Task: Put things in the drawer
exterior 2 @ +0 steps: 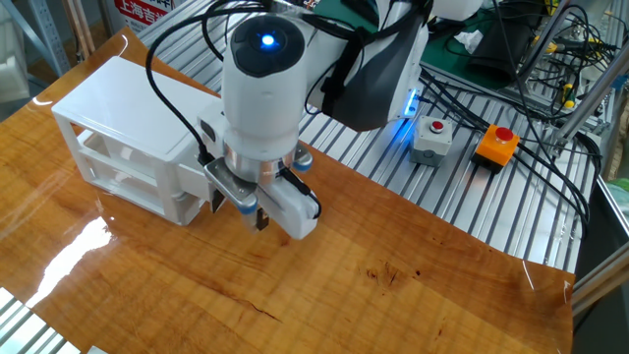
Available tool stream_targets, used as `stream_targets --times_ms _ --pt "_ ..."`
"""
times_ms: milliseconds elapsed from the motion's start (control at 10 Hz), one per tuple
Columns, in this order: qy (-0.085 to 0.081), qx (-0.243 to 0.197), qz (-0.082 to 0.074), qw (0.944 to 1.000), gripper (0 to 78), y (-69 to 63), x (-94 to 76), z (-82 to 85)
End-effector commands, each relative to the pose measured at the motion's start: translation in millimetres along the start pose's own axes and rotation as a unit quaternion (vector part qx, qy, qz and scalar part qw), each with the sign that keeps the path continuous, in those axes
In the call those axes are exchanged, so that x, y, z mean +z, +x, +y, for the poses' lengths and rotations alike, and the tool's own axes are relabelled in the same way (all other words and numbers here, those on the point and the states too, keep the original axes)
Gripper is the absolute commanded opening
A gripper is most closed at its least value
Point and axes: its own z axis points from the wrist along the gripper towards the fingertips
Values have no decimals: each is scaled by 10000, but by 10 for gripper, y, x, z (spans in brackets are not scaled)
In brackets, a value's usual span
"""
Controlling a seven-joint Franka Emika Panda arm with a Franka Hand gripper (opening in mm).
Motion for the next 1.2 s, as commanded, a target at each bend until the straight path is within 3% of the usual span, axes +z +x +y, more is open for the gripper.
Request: stream_targets --times_ms 100,200,400,1200 --pt "44 -261 170 9995 12 179 -383 -260" --pt "82 -383 228 9990 12 210 -496 -369" --pt "139 -539 255 9981 12 235 -565 -469" --pt "202 -978 240 9947 12 337 -565 -813"
